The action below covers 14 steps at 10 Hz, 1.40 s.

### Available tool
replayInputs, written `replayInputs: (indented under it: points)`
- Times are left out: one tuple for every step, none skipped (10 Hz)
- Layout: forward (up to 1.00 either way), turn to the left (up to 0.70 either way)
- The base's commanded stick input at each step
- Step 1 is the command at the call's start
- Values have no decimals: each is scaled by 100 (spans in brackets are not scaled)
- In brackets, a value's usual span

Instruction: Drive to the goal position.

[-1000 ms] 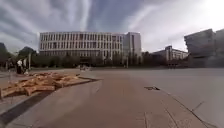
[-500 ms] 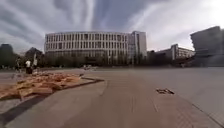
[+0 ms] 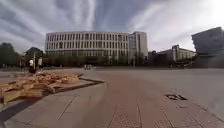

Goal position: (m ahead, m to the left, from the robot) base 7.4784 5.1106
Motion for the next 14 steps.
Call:
replayInputs:
  points:
    - [85, 0]
    - [85, 0]
    - [85, 0]
    - [85, 0]
    - [83, 0]
    - [22, 0]
    - [0, 0]
    - [0, 0]
    - [0, 0]
    - [0, 0]
    - [0, 0]
    - [0, 0]
    - [37, 0]
    - [85, 0]
